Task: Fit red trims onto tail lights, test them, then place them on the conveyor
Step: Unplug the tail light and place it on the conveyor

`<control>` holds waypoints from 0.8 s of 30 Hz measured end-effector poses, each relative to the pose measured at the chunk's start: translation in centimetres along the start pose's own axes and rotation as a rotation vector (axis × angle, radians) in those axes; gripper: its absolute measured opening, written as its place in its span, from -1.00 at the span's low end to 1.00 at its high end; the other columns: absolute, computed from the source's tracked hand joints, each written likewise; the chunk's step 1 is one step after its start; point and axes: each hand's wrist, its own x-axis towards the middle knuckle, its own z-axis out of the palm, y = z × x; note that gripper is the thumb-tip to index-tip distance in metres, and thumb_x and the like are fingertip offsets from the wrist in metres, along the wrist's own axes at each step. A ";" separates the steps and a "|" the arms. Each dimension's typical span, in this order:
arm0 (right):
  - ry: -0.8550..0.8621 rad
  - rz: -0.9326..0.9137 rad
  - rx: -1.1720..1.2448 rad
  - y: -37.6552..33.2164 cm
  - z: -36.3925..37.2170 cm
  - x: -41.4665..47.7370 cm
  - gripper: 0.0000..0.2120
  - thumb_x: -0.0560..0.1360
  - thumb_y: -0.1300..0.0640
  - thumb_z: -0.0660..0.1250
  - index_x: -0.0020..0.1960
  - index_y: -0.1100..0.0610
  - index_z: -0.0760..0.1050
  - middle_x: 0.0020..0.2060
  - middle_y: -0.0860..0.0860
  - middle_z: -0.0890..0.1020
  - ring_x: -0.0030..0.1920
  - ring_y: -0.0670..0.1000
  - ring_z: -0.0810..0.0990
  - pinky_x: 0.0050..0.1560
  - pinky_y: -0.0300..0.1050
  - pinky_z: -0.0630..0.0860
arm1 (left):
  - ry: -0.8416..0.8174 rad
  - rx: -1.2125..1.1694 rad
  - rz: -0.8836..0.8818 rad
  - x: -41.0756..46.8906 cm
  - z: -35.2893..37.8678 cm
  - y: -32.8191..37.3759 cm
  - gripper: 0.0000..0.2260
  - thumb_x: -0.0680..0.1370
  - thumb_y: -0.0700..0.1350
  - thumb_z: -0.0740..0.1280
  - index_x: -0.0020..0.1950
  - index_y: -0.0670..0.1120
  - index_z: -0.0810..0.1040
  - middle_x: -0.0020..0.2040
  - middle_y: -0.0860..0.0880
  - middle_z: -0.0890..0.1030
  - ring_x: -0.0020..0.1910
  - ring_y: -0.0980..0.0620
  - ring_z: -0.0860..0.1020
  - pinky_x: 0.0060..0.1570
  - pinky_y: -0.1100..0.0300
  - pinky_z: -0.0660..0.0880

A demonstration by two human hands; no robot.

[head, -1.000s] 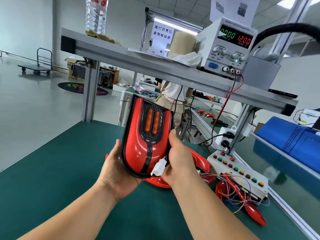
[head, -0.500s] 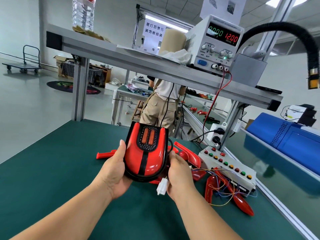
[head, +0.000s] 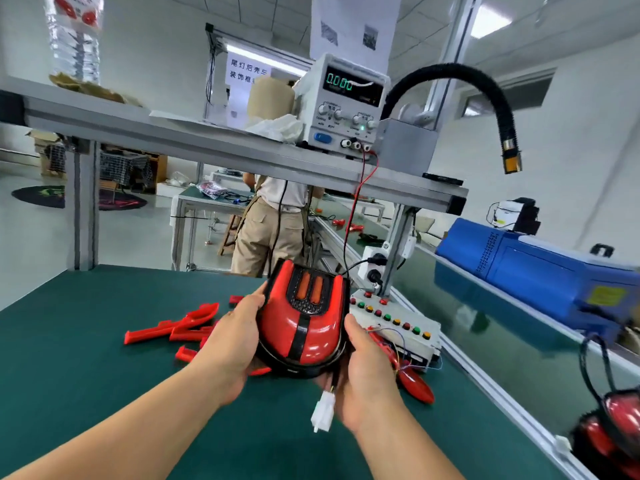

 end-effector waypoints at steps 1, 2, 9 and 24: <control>0.029 -0.023 0.024 -1.0 -1.0 -0.4 -0.73 0.62 0.00 0.24 0.02 0.14 0.64 -0.23 0.05 0.72 -0.37 -0.03 0.66 -0.45 -0.17 0.56 | -0.034 -0.022 -0.029 0.1 1.3 0.1 -0.67 0.65 0.02 0.08 0.21 0.17 0.62 0.02 -0.02 0.72 -0.06 -0.08 0.64 -0.12 0.07 0.51; 0.064 -0.049 0.046 -2.1 -2.1 -0.8 -0.74 0.62 0.02 0.24 0.01 0.15 0.64 -0.24 0.06 0.72 -0.38 -0.02 0.67 -0.46 -0.16 0.57 | -0.074 -0.050 -0.052 0.2 2.8 0.1 -0.68 0.65 0.00 0.10 0.23 0.16 0.62 0.05 -0.02 0.71 -0.02 -0.11 0.61 -0.09 0.05 0.51; 0.279 -0.166 0.162 -10.7 -10.6 -2.7 -0.74 0.59 0.03 0.30 -0.14 0.18 0.61 -0.34 0.11 0.70 -0.45 0.05 0.66 -0.49 -0.03 0.61 | -0.240 -0.121 -0.183 1.6 15.8 -1.2 -0.80 0.63 -0.06 0.23 0.13 -0.11 0.59 -0.29 -0.05 0.67 -0.35 0.00 0.58 -0.44 0.23 0.52; 0.448 -0.184 0.206 -19.8 -21.3 4.2 -0.81 0.62 0.21 0.20 -0.03 0.30 0.52 -0.08 0.19 0.67 -0.33 0.15 0.64 -0.12 0.03 0.64 | -0.302 -0.039 -0.487 8.9 32.2 -4.2 -0.75 0.67 -0.08 0.21 -0.06 -0.15 0.61 -0.24 -0.14 0.65 -0.33 -0.05 0.59 -0.41 0.17 0.58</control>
